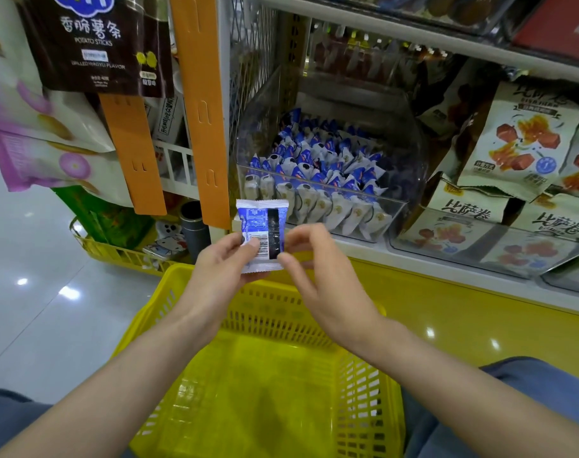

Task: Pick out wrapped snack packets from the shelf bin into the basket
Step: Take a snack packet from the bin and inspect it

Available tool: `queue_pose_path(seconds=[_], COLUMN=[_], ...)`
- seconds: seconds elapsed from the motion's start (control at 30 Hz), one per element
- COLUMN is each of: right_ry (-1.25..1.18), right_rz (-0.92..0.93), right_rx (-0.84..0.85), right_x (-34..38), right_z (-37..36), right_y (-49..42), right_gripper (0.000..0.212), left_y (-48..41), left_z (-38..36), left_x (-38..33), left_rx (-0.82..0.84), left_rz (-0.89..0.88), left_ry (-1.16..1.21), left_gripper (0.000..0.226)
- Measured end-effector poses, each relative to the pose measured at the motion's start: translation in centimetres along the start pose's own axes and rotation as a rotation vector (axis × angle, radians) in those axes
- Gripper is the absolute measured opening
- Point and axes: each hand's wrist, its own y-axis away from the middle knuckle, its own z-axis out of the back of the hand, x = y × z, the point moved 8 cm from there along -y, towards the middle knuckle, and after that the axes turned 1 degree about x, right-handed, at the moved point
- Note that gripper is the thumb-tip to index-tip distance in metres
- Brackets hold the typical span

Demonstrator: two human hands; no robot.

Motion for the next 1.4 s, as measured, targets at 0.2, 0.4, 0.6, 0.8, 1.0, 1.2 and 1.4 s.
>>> queue_pose_path(seconds=[0.2,0.4,0.6,0.8,1.0,1.2,1.4], right_ry=[-0.651,-0.803,-0.715,-0.694,-0.459,-0.314,-0.291], right_rz=[-0.483,-0.535,-0.516,-0.474,-0.331,-0.231,-0.244], right_rx=[0.124,0.093,0.107,0.121,0.104,0.17,0.159], right_x=[-3.2,-3.4,-3.8,-3.7,-3.6,-3.4,-3.8], right_z=[-1.6,-1.9,-2.0,-2.3,-2.6,-3.3,-3.1], right_y=[-0.3,0.1,0.0,0.0,-0.2,-0.2,-0.3], right_gripper=[0.025,0.011,0.026,0.014,0.021,0.023,0.02], left_y=[0.4,0.8,1.0,1.2,2.2,2.2,0.9], left_z=[-1.7,-1.3,-1.6,-1.6,-1.4,-1.4,-0.7], left_x=[0.0,-0.9,-1.0,-0.9,-1.7,-2.7,-2.1], left_rx=[0.135,-0.012,0.029,0.079,-0.019,-0.045,-0.04], left_rz=[-0.021,-0.257,-0.289,-0.299,-0.443,-0.541,-0.448], left_ry=[-0.111,-0.452,-0.474,-0.612,-0.985,-1.073,-0.889], left_gripper=[0.024,0.029,0.019,0.015,0.025,0.018,0.013])
